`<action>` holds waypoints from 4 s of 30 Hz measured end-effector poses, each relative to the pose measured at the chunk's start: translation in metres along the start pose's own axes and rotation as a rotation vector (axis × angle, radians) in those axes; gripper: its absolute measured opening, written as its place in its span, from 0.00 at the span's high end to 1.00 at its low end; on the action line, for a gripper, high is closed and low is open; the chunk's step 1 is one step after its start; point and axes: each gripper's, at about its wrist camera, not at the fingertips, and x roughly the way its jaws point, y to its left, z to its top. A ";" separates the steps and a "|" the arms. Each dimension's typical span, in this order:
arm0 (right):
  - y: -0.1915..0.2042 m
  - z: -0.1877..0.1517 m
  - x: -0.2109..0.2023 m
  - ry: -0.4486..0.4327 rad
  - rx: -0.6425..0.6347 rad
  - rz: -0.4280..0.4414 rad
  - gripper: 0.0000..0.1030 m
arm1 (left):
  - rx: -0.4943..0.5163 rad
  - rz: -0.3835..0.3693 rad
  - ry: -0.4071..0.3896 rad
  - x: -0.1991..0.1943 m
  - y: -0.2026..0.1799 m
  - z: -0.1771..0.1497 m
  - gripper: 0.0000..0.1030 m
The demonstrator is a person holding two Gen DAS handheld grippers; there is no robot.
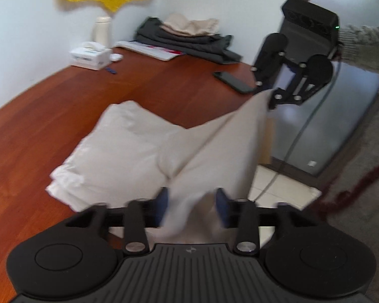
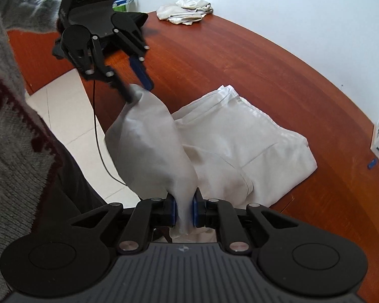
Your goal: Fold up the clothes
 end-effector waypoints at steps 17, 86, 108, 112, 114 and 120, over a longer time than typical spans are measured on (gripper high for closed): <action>0.025 0.004 -0.001 0.047 -0.038 -0.044 0.87 | 0.171 -0.135 0.175 0.065 0.049 0.006 0.19; -0.214 0.033 0.116 0.080 0.279 0.099 0.80 | -0.368 0.295 0.082 0.092 0.191 0.054 0.85; -0.171 0.041 0.085 -0.185 0.157 -0.220 0.41 | -0.351 0.432 -0.039 0.067 0.180 0.069 0.50; -0.154 0.038 0.088 -0.179 0.121 -0.157 0.37 | -0.316 0.389 -0.008 0.084 0.171 0.070 0.45; -0.148 0.035 0.098 -0.154 0.115 -0.122 0.33 | -0.317 0.373 0.016 0.094 0.170 0.068 0.45; -0.148 0.014 0.121 -0.106 0.135 -0.146 0.21 | -0.356 0.345 0.063 0.118 0.177 0.057 0.45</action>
